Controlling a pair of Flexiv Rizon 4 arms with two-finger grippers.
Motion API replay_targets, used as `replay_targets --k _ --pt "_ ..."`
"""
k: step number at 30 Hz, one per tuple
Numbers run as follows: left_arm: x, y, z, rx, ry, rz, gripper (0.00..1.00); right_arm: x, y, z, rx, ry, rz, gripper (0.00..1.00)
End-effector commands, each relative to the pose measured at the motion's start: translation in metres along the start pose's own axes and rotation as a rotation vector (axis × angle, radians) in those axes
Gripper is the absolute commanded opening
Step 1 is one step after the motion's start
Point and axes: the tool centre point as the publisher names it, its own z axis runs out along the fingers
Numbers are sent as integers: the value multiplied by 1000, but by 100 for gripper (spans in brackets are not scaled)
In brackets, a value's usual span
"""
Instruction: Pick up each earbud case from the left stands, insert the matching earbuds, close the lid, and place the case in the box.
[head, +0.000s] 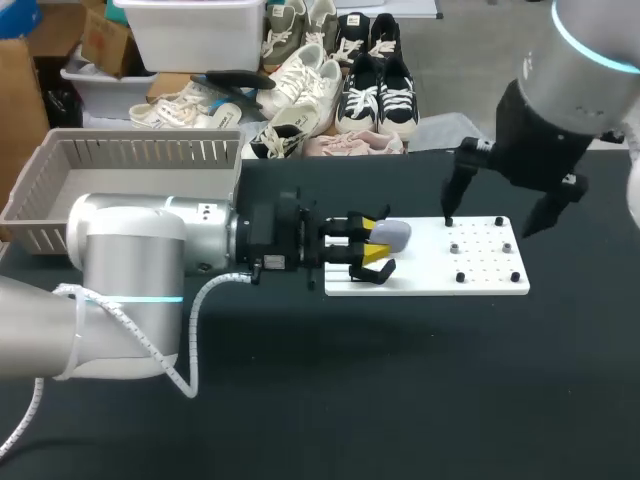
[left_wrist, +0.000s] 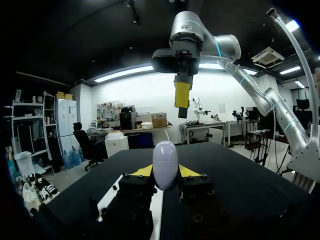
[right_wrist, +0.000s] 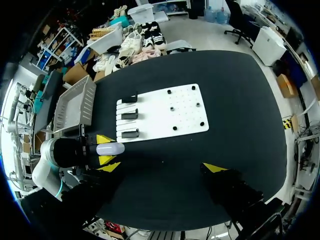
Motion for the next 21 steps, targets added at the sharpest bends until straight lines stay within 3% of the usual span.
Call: replay_targets --k 1,10,21 --pt "-20 -16 -48 -165 45 -8 0 7 -5 -1 -11 -117 3 100" --pt "-40 8 -105 -350 163 1 0 7 -5 -1 -11 -117 3 100" --pt "-39 65 -175 -551 292 -47 0 7 -5 -1 -11 -117 3 100"
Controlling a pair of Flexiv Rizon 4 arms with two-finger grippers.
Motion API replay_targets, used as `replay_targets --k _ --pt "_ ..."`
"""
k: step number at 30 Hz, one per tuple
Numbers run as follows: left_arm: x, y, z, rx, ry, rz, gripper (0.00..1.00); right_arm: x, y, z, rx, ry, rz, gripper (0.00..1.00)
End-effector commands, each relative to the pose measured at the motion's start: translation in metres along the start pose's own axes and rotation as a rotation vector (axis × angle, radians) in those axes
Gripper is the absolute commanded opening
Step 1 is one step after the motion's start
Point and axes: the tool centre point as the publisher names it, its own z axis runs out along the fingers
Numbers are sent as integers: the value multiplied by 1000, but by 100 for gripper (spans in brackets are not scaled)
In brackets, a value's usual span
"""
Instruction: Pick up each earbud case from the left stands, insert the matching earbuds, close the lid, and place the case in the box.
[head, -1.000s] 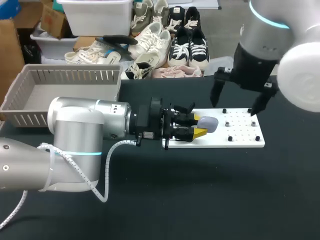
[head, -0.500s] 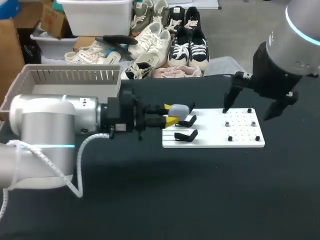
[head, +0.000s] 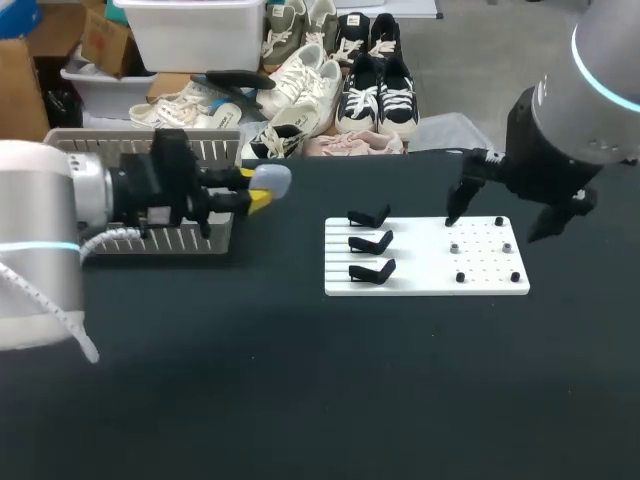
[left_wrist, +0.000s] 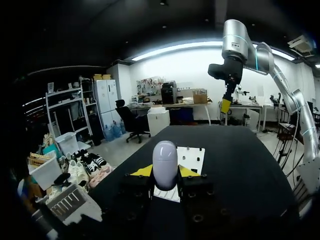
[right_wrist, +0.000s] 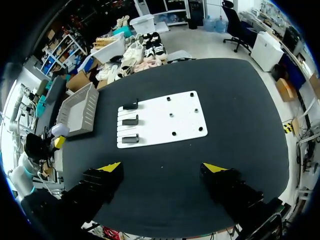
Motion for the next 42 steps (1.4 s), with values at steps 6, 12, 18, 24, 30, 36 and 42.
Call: replay_targets --k 6,12,18,24,30,36,42 --pt "15 53 -29 -242 94 -45 0 3 -2 0 -1 -19 3 100" --pt "35 86 -33 -279 151 -118 0 3 -2 0 -1 -19 3 100" --pt "58 116 -34 -321 214 -217 0 3 -2 0 -1 -19 3 100" --pt "89 144 -39 -371 310 -327 0 3 -2 0 -1 -19 3 100" --pt "113 155 -43 -392 325 -406 16 3 -2 0 -1 -19 3 100" --pt "116 154 -43 -390 340 -397 100 3 -2 0 -1 -19 3 100" --pt "98 141 -54 -392 311 -328 100 3 -2 0 -1 -19 3 100"
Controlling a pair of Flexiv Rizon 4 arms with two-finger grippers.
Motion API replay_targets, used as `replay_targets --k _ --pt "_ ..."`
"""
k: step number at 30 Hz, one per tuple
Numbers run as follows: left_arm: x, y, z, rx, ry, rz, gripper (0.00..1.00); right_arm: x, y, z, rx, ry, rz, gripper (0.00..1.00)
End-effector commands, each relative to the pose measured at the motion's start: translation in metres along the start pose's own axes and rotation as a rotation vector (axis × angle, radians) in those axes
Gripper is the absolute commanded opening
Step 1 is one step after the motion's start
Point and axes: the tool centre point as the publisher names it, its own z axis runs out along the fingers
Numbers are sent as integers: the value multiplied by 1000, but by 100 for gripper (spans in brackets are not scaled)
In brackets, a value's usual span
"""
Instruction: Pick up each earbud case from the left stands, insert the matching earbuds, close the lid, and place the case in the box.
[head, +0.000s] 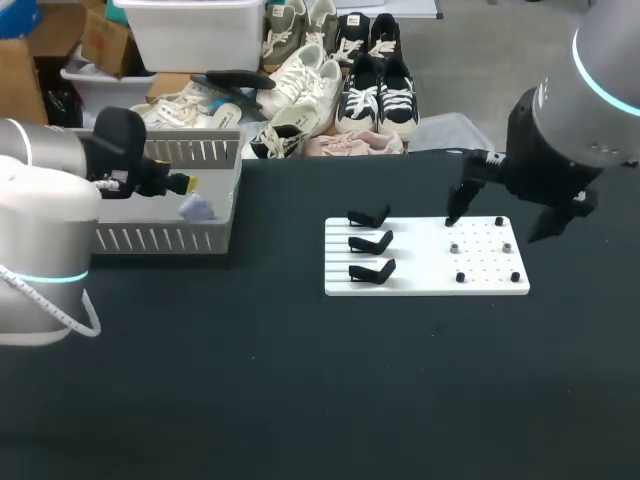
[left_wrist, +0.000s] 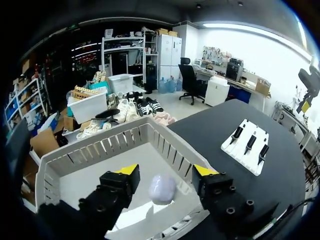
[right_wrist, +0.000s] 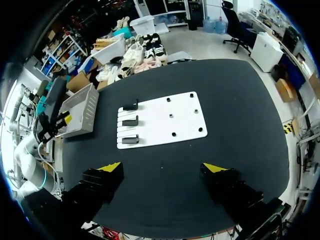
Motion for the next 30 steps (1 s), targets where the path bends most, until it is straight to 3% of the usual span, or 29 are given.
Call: replay_targets --k 1,9,19,26,30 --pt "-8 -12 -21 7 -32 40 100 3 -1 0 -1 -10 3 100" --pt "-22 -66 -48 108 -116 142 100 3 -1 0 -1 -10 3 100" --pt "-13 -143 -63 273 -182 186 100 3 -1 0 -1 -10 3 100" --pt "-7 -183 -72 354 -202 199 100 3 -1 0 -1 -10 3 100" --pt "-8 -195 -73 383 -205 217 100 3 -1 0 -1 -10 3 100"
